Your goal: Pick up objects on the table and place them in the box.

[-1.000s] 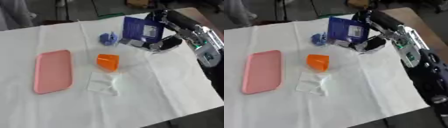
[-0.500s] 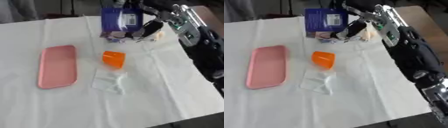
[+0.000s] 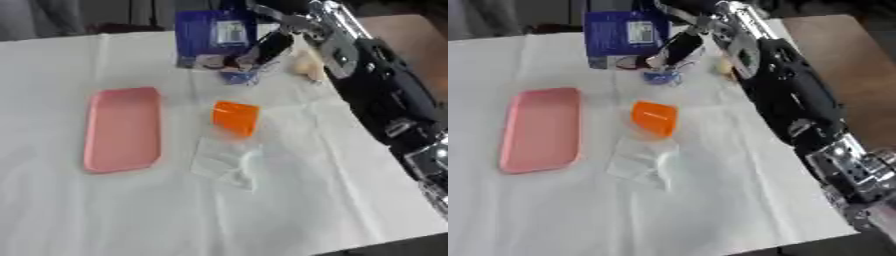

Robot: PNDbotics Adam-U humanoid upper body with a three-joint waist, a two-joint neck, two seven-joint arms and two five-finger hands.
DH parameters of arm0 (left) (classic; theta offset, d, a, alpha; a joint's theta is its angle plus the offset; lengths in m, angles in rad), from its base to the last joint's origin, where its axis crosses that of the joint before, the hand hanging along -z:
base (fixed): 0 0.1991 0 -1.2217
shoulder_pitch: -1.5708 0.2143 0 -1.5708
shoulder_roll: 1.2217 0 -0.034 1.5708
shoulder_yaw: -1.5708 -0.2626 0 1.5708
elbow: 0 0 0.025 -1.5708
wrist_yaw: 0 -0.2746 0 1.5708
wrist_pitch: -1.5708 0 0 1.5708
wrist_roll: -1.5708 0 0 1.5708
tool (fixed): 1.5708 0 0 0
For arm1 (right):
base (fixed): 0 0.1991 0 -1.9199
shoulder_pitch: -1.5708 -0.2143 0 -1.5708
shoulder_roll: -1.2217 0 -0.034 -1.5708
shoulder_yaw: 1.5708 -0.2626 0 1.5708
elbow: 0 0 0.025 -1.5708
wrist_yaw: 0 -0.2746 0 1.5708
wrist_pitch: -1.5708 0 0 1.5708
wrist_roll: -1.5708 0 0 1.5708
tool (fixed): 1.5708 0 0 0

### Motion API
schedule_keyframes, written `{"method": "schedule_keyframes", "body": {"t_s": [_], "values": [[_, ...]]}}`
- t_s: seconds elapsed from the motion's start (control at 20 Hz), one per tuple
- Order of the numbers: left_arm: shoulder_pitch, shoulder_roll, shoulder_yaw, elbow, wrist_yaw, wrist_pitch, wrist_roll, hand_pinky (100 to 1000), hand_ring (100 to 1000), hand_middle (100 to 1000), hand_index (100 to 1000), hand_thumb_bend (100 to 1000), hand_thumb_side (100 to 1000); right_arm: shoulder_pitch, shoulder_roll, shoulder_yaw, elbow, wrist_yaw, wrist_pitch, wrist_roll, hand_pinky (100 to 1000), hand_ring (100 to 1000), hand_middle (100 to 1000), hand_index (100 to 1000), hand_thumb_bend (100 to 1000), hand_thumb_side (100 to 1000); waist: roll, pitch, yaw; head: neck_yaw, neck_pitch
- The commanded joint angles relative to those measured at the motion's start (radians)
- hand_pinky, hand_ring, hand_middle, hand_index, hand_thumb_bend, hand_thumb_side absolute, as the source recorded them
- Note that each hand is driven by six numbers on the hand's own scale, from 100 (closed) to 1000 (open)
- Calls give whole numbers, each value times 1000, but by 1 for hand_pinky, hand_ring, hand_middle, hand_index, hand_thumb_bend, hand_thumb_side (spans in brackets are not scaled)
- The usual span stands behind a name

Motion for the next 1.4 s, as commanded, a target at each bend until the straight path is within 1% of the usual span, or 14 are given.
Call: {"method": "schedule_keyframes", "body": {"t_s": [0.05, 0.25, 0.35, 0.4, 0.55, 0.7, 0.9, 1.1, 1.15, 1.4], "values": [[-21, 4, -10, -10, 14, 0, -14, 621, 634, 720, 839, 179, 889, -42, 19, -21, 35, 42, 20, -8, 638, 515, 748, 513, 209, 538, 2, -16, 13, -22, -14], [-30, 0, -20, -12, 27, 0, -25, 621, 635, 720, 839, 178, 886, -63, 66, -34, 80, 75, 41, -16, 606, 472, 735, 515, 145, 570, 5, -19, 36, -37, -19], [-32, -2, -20, -12, 29, 1, -26, 621, 635, 720, 839, 179, 886, -68, 81, -39, 91, 83, 54, -25, 598, 464, 731, 515, 136, 574, 5, -19, 40, -40, -20], [-32, -2, -20, -12, 30, 1, -27, 620, 635, 721, 839, 180, 885, -70, 86, -40, 95, 86, 58, -29, 567, 436, 720, 514, 100, 585, 5, -19, 41, -41, -20], [-36, -6, -22, -12, 33, 2, -28, 620, 635, 722, 840, 179, 884, -74, 120, -50, 117, 102, 100, -41, 553, 430, 719, 522, 100, 598, 7, -20, 46, -51, -23], [-36, -6, -21, -12, 34, 2, -29, 620, 636, 722, 840, 179, 884, -77, 145, -44, 127, 125, 107, -40, 553, 432, 719, 524, 100, 596, 8, -21, 49, -55, -24], [-36, -7, -21, -13, 34, 2, -28, 620, 636, 722, 840, 179, 883, -79, 163, -39, 130, 145, 101, -42, 555, 434, 719, 525, 100, 599, 8, -22, 52, -58, -23], [-38, -8, -22, -12, 35, 3, -30, 620, 636, 723, 840, 180, 882, -73, 181, -19, 112, 164, 74, -40, 567, 446, 716, 533, 100, 596, 7, -23, 54, -61, -24], [-39, -8, -22, -12, 36, 3, -30, 619, 636, 723, 840, 181, 882, -73, 186, -11, 106, 169, 65, -38, 590, 474, 717, 546, 100, 592, 6, -23, 54, -61, -23], [-42, -9, -24, -11, 38, 4, -33, 619, 637, 724, 840, 182, 881, -62, 215, 28, 64, 245, 0, -26, 614, 503, 713, 557, 100, 585, 4, -26, 58, -62, -23]]}}
